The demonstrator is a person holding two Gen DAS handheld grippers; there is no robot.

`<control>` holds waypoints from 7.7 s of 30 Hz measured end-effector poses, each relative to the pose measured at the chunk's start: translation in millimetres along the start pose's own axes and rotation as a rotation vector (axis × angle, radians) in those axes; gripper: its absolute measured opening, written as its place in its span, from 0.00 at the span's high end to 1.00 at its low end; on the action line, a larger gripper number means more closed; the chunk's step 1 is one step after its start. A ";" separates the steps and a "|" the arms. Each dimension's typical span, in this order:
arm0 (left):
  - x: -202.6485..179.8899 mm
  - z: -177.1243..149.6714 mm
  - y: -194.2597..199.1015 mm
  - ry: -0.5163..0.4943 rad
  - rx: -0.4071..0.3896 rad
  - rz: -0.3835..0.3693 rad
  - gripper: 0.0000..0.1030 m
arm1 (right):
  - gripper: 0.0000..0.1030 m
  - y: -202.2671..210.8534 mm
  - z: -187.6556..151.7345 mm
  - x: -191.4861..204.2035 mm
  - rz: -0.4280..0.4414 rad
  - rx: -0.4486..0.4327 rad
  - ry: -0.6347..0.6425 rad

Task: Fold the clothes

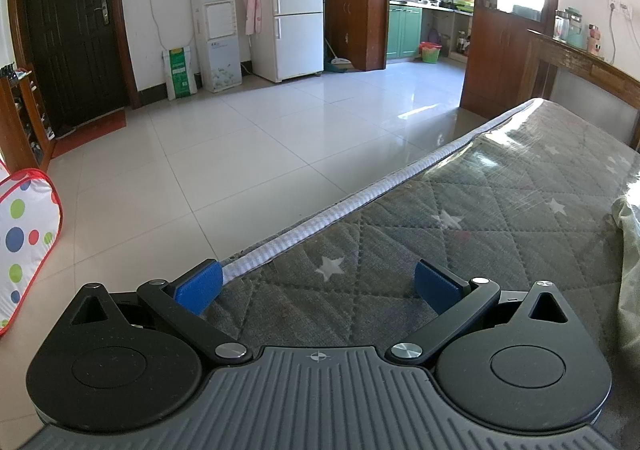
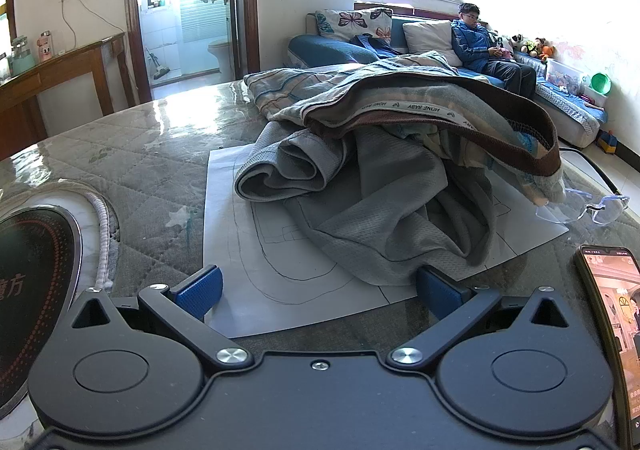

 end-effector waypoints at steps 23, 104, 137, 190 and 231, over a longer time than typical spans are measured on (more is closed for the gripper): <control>3.0 -3.1 -3.6 0.009 -0.001 -0.008 0.00 | 0.00 0.1 0.2 0.0 0.000 0.000 0.000; 5.6 2.5 -3.8 0.011 0.002 -0.006 0.00 | 0.00 -2.8 0.8 2.9 -0.001 0.000 0.000; 5.4 2.4 -3.8 0.011 0.002 -0.006 0.00 | 0.00 -3.2 0.6 -0.1 -0.001 0.000 0.000; 5.7 3.1 -4.9 0.011 0.002 -0.005 0.00 | 0.00 -4.7 1.0 0.5 0.002 0.002 -0.003; 3.6 1.2 -4.4 -0.048 0.018 -0.036 0.00 | 0.00 15.8 -9.3 4.4 0.066 -0.003 0.079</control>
Point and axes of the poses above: each gripper's, at about its wrist camera, not at the fingertips, and y roughly against the way its jaws point, x to its left, z to its top, the point moved 8 cm from there along -y, roughly the way its jaws point, and after that the axes turned 9 degrees about -z, right-handed, at the moved point
